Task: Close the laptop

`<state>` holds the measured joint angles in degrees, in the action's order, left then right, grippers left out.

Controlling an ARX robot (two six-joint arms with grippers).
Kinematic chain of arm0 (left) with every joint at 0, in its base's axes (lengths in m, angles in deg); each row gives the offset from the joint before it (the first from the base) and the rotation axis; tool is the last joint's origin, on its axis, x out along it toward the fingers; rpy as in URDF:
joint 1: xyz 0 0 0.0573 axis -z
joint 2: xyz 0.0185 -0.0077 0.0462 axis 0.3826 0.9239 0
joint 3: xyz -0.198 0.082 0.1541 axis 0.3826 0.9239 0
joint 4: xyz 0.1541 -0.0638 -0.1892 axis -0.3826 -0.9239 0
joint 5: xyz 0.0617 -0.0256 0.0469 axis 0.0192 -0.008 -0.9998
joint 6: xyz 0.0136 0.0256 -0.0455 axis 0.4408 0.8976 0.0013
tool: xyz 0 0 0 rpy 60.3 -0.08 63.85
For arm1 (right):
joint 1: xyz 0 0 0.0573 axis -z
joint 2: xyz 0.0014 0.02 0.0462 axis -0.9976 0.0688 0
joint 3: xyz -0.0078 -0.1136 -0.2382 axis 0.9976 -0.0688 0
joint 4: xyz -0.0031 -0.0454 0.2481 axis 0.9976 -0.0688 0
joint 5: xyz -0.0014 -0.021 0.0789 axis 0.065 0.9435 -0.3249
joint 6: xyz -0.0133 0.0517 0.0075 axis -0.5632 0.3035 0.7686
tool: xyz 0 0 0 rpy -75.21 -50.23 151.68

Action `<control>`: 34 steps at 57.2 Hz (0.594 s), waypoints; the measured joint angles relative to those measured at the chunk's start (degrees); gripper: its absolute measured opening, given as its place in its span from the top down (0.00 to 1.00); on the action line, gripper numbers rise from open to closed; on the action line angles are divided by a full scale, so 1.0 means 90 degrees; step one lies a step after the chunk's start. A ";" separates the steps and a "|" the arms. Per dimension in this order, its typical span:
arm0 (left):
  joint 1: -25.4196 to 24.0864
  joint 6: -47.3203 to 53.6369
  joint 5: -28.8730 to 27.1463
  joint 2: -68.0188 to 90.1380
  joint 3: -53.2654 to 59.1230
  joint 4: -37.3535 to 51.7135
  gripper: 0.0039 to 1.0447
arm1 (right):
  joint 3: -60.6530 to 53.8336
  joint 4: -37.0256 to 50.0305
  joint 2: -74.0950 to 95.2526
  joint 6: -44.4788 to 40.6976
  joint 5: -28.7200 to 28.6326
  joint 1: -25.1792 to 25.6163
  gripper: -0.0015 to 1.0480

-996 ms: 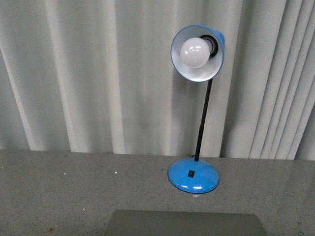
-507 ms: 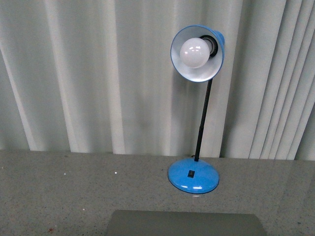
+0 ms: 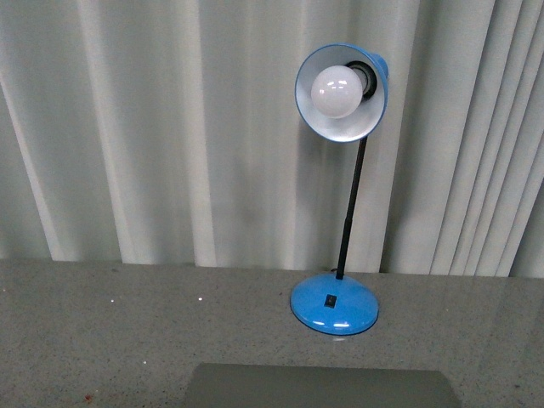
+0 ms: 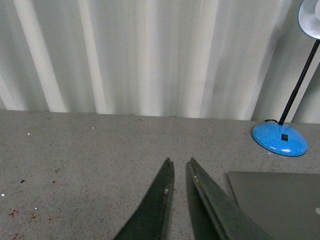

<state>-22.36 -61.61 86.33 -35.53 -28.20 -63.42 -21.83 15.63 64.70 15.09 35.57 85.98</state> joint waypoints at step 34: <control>0.0000 0.0000 0.0000 0.0000 0.0000 0.0000 0.06 | 0.0000 0.0000 0.0000 0.0002 0.0000 0.0000 0.08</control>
<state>-22.36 -61.61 86.33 -35.53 -28.20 -63.42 -21.83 15.63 64.70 15.11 35.57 85.98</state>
